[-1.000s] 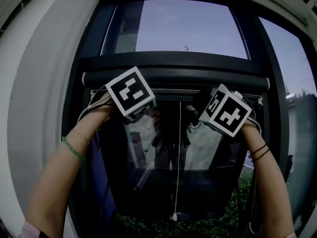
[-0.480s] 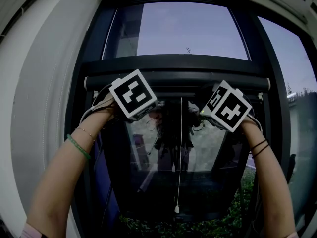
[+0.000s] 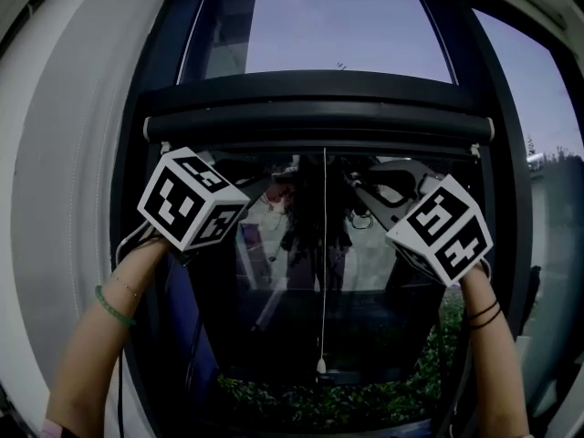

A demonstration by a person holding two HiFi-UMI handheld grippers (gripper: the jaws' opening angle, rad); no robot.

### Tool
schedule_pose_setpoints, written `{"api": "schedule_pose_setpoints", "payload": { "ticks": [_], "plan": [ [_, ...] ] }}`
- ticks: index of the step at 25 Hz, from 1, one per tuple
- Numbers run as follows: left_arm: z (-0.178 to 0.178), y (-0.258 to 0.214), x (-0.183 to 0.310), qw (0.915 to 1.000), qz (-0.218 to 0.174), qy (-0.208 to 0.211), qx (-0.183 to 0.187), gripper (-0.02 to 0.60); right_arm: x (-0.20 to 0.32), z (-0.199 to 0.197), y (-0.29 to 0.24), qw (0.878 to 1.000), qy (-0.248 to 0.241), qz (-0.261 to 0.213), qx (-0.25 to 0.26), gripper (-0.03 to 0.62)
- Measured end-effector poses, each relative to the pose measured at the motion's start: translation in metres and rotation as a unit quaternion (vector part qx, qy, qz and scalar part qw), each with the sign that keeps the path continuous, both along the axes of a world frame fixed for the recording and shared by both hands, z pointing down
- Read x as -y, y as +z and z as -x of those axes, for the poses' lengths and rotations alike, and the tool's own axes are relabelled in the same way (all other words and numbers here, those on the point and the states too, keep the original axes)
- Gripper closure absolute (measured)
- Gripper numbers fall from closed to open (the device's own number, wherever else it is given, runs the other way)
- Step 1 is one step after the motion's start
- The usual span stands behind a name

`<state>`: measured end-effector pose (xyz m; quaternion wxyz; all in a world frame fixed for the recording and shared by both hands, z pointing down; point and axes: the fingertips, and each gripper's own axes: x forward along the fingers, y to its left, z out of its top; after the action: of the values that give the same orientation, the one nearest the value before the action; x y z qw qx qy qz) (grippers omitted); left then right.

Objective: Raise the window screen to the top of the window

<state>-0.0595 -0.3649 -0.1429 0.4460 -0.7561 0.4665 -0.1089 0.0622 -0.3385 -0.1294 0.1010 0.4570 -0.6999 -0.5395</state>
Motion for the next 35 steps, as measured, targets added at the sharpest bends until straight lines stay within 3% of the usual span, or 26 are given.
{"api": "schedule_pose_setpoints", "payload": {
  "ticks": [6, 12, 16, 20, 27, 35],
  "plan": [
    [-0.010, 0.110, 0.001, 0.9978, 0.050, 0.041, 0.014, 0.518, -0.020, -0.003, 0.087, 0.999, -0.051, 0.001, 0.016, 0.525],
    [-0.020, 0.236, -0.040, 0.9906, 0.076, 0.109, -0.030, 0.519, -0.031, -0.002, 0.223, 0.993, -0.072, 0.090, 0.030, 0.525],
    [-0.031, 0.309, -0.065, 0.9878, 0.114, 0.095, -0.045, 0.519, -0.043, -0.008, 0.302, 0.981, -0.100, 0.149, 0.070, 0.525],
    [-0.041, 0.367, -0.081, 0.9827, 0.142, 0.088, -0.079, 0.518, -0.065, -0.014, 0.349, 0.972, -0.122, 0.162, 0.114, 0.525],
    [-0.043, 0.474, -0.149, 0.9614, 0.203, 0.105, -0.153, 0.518, -0.135, 0.010, 0.428, 0.948, -0.152, 0.227, 0.161, 0.525],
    [0.007, 0.555, -0.233, 0.9298, 0.285, 0.114, -0.203, 0.518, -0.217, 0.064, 0.515, 0.913, -0.118, 0.318, 0.228, 0.525]
  ]
}}
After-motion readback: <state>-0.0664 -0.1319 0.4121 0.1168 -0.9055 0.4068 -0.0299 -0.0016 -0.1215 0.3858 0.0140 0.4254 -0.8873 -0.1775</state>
